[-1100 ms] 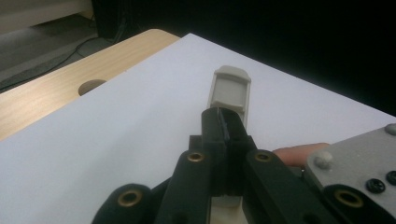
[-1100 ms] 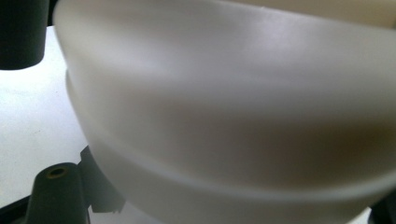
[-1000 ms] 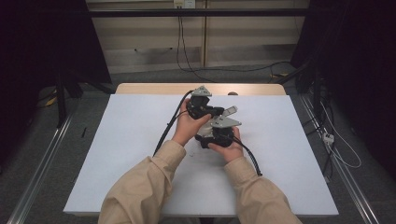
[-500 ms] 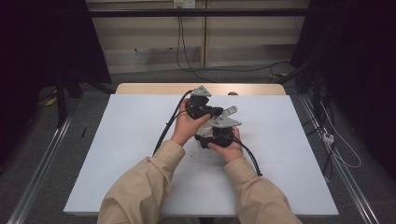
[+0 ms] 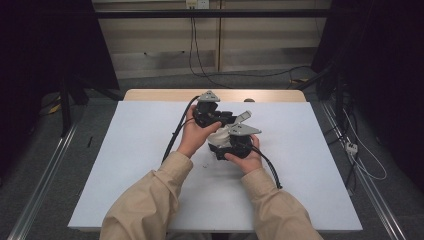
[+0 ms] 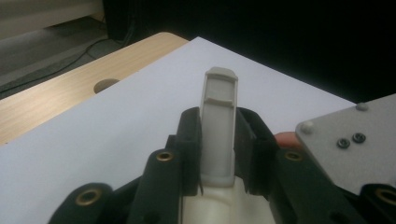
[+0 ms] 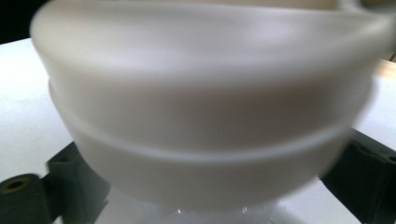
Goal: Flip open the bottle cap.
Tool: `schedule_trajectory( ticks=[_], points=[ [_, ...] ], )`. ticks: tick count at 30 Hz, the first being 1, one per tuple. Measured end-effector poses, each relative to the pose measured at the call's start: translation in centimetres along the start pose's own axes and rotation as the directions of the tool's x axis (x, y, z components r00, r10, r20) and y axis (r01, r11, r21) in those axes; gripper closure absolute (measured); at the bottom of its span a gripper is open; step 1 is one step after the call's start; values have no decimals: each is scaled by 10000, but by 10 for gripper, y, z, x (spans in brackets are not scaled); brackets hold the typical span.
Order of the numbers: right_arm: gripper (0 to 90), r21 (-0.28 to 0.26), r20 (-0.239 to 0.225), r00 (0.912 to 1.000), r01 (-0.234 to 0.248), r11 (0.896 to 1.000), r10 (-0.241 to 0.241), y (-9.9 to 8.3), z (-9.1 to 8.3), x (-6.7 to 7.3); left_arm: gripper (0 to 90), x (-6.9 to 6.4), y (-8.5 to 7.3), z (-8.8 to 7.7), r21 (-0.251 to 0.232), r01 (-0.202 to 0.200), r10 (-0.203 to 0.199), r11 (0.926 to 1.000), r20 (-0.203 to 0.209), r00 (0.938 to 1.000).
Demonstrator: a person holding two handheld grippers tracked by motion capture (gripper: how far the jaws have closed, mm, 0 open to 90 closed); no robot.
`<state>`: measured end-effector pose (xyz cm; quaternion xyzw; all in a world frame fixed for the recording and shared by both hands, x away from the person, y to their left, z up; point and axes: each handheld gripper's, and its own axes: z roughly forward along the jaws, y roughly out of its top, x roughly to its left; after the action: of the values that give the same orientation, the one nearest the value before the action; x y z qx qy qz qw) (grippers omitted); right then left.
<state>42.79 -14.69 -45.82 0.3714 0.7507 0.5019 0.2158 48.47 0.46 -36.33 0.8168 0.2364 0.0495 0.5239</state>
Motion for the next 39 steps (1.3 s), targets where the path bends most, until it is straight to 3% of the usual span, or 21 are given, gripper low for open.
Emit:
schedule_trajectory(
  ticks=[6, 16, 26, 39],
  points=[
    [43, 173, 0, 10000, 10, 9998, -10, -1, -9, -1, 509, 2, -7, -10, -72, 243, -245, 9997, -229, 9994],
    [53, 300, -249, 9996, 116, 9995, -109, -6, -34, 3, 253, -1, -25, -36, -46, 107, -110, 9999, -584, 9982],
    [60, 193, -349, 9994, 66, 9998, -59, -11, -60, 5, 129, -8, -54, -74, -202, -46, 31, 9998, -757, 9971],
    [73, 177, -495, 9987, 131, 9998, -122, -20, -85, 7, 121, 6, -99, -110, -328, 559, -589, 9979, -993, 9933]
  ],
)
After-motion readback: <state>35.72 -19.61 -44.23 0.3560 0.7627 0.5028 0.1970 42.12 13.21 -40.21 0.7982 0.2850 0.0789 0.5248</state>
